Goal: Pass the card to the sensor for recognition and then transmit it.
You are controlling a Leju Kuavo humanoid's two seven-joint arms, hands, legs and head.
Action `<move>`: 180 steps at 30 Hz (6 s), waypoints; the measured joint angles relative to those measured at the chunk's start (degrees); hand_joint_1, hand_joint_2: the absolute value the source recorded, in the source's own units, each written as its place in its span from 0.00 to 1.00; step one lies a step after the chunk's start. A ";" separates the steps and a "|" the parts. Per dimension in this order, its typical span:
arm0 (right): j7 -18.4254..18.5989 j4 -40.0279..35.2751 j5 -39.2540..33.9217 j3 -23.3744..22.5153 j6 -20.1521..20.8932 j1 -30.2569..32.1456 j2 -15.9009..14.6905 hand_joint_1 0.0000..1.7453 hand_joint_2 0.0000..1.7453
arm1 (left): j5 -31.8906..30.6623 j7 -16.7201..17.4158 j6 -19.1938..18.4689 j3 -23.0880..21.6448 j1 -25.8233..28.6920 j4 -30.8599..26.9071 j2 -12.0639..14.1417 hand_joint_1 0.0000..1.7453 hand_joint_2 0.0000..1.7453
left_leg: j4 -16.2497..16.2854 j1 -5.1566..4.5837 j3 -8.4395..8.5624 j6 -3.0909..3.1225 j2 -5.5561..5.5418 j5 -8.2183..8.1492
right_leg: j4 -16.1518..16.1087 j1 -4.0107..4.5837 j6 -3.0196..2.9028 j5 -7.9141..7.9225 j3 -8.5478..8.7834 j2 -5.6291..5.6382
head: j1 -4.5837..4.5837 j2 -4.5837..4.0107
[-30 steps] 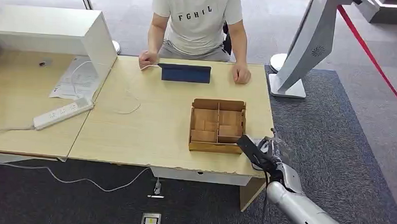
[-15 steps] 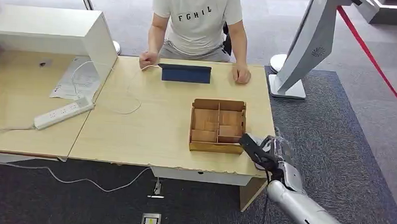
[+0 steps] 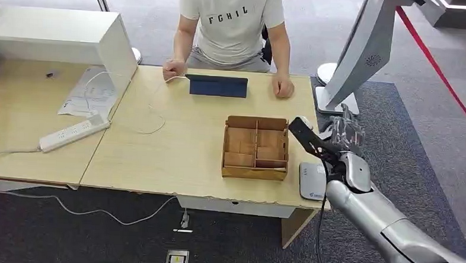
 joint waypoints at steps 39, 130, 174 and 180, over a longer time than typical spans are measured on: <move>2.16 -3.34 6.69 5.27 4.76 -2.63 5.40 1.00 1.00 | 0.68 -2.69 -1.70 0.02 -0.06 0.17 -0.83 0.00 0.00 | 0.00 0.01 -0.07 -0.01 0.01 0.03 | 0.02 0.01 -0.02 0.01 -0.07 0.01 | 0.00 0.00; 6.43 -36.19 28.79 -5.05 7.54 26.77 -0.26 0.00 1.00 | 0.09 -1.05 3.93 7.63 0.57 0.13 -2.01 0.00 0.00 | -0.03 0.01 -0.14 -0.02 0.02 0.05 | -0.02 0.01 -0.03 0.02 -0.11 0.01 | 0.00 0.00; 2.01 -17.48 25.14 1.01 7.26 16.81 5.16 0.00 1.00 | 1.22 0.31 3.91 7.58 0.45 0.15 -1.53 0.00 0.00 | -0.02 0.01 -0.15 -0.02 0.01 0.06 | 0.00 0.02 -0.03 0.02 -0.12 0.00 | 0.00 0.00; 1.70 -14.90 24.76 1.51 7.17 16.00 5.82 0.00 1.00 | 1.25 0.37 4.04 7.58 0.45 0.15 -1.51 0.00 0.00 | -0.02 0.01 -0.15 -0.02 0.01 0.06 | 0.00 0.02 -0.03 0.02 -0.13 0.00 | 0.00 0.00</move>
